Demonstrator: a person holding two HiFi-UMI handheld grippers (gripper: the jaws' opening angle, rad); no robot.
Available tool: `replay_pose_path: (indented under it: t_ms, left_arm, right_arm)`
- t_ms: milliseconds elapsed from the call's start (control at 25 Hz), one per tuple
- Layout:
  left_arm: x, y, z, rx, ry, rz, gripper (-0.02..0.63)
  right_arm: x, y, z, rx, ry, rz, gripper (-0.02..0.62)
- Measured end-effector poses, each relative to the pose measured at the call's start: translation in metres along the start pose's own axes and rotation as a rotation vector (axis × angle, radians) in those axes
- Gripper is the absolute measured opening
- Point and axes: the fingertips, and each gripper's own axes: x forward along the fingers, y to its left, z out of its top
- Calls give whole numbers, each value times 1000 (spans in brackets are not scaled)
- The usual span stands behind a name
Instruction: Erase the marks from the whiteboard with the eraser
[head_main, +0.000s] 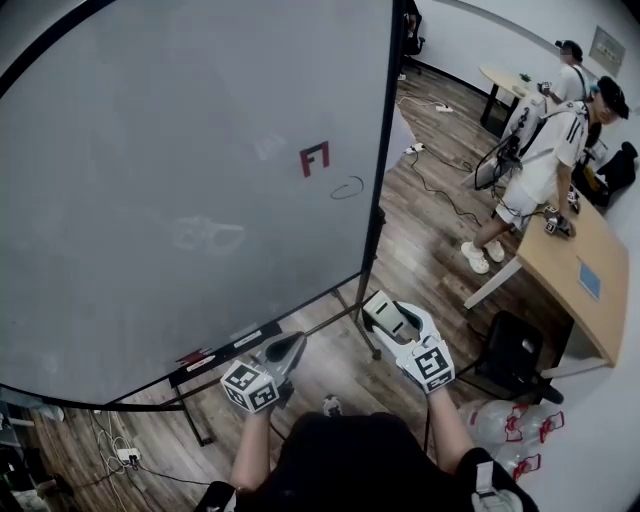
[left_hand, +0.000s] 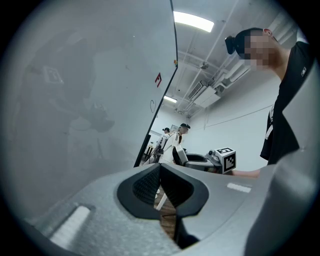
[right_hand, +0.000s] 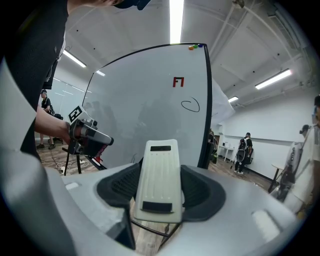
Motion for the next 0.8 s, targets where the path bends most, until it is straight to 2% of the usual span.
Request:
replay_pose_path:
  t_ms: [480,800]
  left_arm:
    - [-9,35,6,-11,1,12,11]
    - [8,45,13,-8,-3,40,11]
  right_arm:
    - [35,3,9,-11,-7,-1,258]
    - [51,-24,14,-20,-32,16,258]
